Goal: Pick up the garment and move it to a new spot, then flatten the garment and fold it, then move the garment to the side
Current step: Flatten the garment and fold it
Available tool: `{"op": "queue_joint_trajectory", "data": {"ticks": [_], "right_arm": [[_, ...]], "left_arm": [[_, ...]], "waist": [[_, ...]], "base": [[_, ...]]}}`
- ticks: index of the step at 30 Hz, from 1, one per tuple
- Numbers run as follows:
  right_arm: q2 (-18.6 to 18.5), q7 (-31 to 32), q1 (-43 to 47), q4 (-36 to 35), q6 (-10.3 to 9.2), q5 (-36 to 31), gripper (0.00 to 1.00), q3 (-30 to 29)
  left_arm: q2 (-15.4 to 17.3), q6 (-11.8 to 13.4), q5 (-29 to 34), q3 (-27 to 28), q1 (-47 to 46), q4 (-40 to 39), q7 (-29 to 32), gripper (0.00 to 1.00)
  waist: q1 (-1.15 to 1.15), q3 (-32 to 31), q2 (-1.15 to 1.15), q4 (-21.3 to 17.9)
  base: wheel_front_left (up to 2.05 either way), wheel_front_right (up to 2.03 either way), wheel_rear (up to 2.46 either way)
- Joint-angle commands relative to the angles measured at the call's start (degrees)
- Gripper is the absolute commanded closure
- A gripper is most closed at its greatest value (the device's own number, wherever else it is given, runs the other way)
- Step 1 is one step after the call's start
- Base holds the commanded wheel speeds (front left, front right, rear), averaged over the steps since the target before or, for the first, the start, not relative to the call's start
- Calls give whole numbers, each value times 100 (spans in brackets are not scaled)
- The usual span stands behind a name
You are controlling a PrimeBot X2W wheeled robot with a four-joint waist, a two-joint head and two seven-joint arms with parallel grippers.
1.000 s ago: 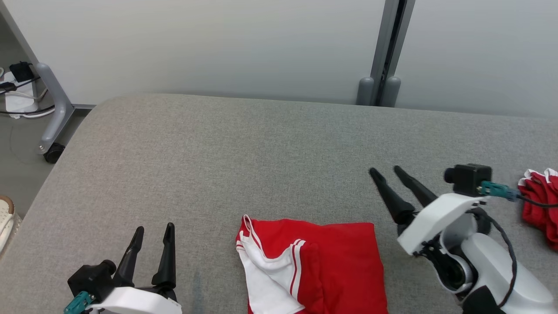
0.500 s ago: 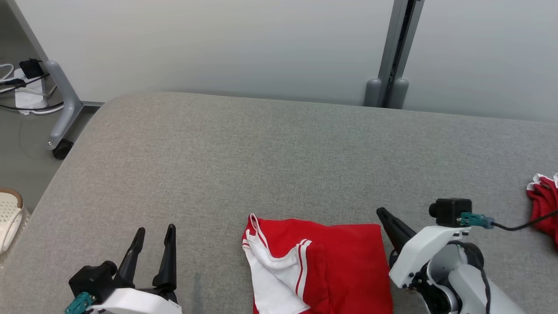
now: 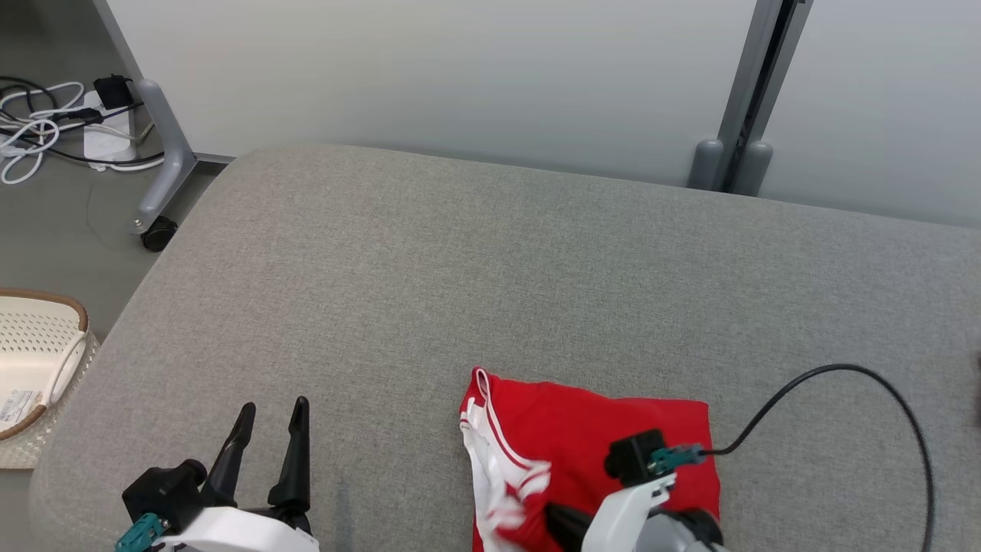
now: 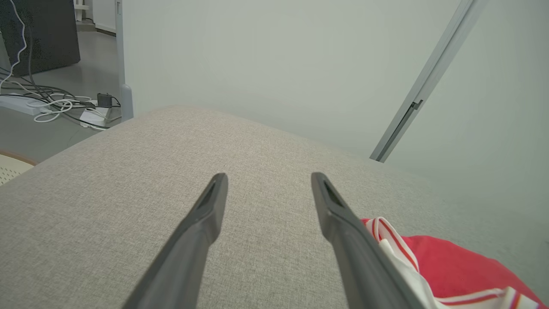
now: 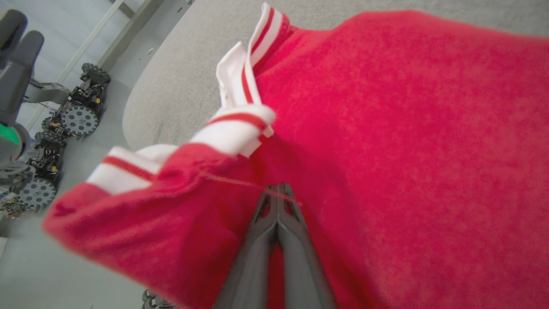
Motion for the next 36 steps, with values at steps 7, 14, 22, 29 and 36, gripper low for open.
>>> {"op": "queue_joint_trajectory", "data": {"ticks": [7, 14, 22, 29, 36], "right_arm": [[125, 82, 16, -517, 1, 559, 100, 1141], [-172, -466, -375, -914, 1, 877, 77, 1423], [-863, -1256, -646, -1119, 1, 636, 0, 804], [-1386, -1685, -525, -1421, 1, 134, 0, -177], [-1381, -1961, -7, -1841, 2, -837, 0, -1771]], "left_arm": [[29, 15, -32, 10, -93, 24, -2, 0], [24, 29, -47, 49, -64, 4, -4, 0], [31, 66, 22, 145, 12, -129, -5, 0], [112, 132, 69, 316, 119, -338, -6, 0], [188, 257, 138, 507, 220, -708, -6, 0]], "waist": [[0, -15, 0, -23], [0, -28, 0, -286], [0, -116, 0, -651], [0, -190, 0, -973], [0, -218, 0, -1316]], "base": [[0, 0, 0], [0, 0, 0], [0, 0, 0], [0, 0, 0], [0, 0, 0]]}}
